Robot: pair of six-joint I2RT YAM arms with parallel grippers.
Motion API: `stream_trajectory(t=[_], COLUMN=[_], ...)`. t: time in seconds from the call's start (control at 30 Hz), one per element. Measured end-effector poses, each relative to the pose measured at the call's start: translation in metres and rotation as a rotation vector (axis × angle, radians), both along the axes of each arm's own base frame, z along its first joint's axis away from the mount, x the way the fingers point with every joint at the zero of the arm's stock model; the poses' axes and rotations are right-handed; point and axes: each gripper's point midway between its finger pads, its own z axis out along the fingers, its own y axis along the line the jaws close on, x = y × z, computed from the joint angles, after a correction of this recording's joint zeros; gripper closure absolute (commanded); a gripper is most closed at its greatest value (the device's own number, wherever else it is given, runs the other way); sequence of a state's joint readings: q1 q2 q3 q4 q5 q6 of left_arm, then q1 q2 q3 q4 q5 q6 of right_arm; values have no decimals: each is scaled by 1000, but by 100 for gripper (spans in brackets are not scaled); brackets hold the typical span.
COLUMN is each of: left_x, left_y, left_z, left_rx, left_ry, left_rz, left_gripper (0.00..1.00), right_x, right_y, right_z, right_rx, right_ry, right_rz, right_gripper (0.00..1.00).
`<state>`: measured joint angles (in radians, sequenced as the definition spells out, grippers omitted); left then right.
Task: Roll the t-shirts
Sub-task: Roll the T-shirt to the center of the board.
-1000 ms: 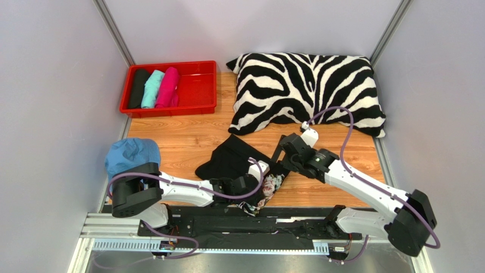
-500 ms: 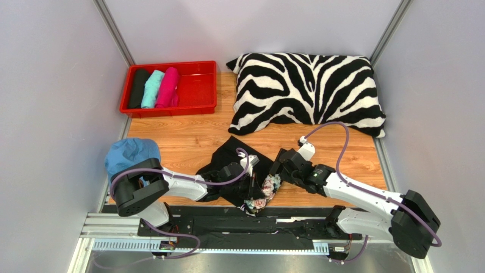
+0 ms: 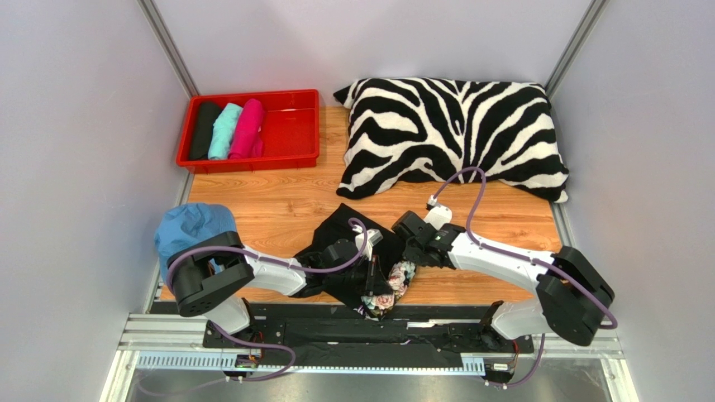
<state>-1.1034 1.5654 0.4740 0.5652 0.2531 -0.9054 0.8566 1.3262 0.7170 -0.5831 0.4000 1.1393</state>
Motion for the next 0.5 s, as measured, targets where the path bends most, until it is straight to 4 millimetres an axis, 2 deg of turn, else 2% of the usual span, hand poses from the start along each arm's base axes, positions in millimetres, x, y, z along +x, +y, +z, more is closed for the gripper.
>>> stream_trajectory(t=[0.03,0.1,0.13,0.33,0.5], left_x=[0,1,1,3,3], left_y=[0,1,2,13,20], left_z=[0,1,2,22,44], left_rx=[1,5,8,19,66], left_ry=[-5,-20,-27,-99,-242], left_rz=[-2,-4,-6,2,46], left_gripper=[68,61,45,40,35], right_x=[1,1,2,4,5], right_y=[0,0,0,0,0], right_z=[0,-2,-2,-4,-4], right_rx=[-18,-56,-69,-161,-226], right_ry=[14,42,52,116,167], right_rz=[-1,0,0,-4,-3], right_gripper=[100,100,100,100,100])
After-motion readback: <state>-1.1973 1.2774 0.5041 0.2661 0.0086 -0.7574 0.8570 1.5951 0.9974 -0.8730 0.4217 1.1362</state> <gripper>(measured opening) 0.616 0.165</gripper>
